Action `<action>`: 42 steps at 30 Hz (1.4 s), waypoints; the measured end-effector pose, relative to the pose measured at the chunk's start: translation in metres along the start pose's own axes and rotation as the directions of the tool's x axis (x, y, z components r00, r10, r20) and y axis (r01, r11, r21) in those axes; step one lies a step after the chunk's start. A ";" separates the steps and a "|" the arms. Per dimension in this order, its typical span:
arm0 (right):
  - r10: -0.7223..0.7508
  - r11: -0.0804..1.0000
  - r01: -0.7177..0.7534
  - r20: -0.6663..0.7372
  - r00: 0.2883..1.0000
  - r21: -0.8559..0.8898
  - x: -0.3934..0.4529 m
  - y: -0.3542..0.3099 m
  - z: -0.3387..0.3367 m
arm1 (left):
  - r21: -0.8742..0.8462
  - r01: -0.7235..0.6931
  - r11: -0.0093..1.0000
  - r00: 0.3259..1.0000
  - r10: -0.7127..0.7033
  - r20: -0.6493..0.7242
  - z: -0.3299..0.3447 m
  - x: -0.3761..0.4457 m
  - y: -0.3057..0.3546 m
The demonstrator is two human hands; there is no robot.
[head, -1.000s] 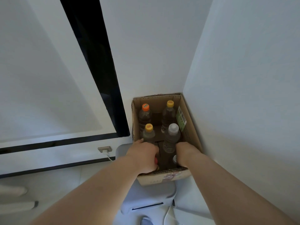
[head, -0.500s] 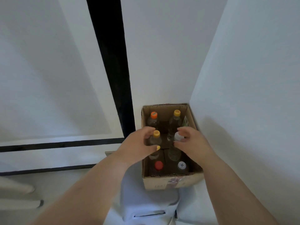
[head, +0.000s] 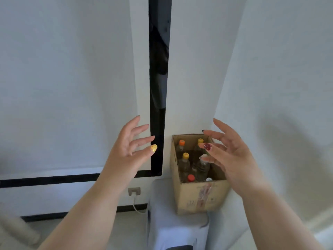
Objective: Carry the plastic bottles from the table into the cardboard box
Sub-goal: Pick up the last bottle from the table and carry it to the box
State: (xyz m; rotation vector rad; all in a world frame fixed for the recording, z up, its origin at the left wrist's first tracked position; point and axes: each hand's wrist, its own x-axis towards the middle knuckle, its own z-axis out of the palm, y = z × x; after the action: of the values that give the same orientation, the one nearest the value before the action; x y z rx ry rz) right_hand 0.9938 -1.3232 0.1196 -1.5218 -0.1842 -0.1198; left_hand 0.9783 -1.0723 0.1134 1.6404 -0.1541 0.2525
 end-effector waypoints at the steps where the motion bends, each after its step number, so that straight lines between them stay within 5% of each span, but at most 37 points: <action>1: -0.025 1.000 0.025 -0.004 1.000 -0.002 -0.036 -0.014 0.022 | 0.008 -0.036 0.999 0.999 0.036 0.015 -0.021 -0.034 0.019; 9: -0.075 0.997 0.075 0.044 0.996 0.004 -0.183 -0.074 0.107 | 0.056 -0.132 0.990 0.988 0.126 0.093 -0.091 -0.170 0.083; 29: -0.162 0.985 0.170 0.182 0.970 -0.034 -0.565 -0.200 0.220 | 0.166 -0.215 0.962 0.975 0.222 -0.019 -0.187 -0.567 0.226; 42: -0.249 0.967 0.225 0.259 0.933 0.120 -0.761 -0.262 0.373 | 0.061 -0.275 0.959 0.953 0.281 -0.113 -0.358 -0.782 0.300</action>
State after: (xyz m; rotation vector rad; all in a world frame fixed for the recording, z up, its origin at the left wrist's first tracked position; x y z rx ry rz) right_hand 0.1800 -0.9915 0.2431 -1.4189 -0.5877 -0.0923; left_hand 0.1227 -0.7818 0.2281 1.6406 -0.2903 0.5729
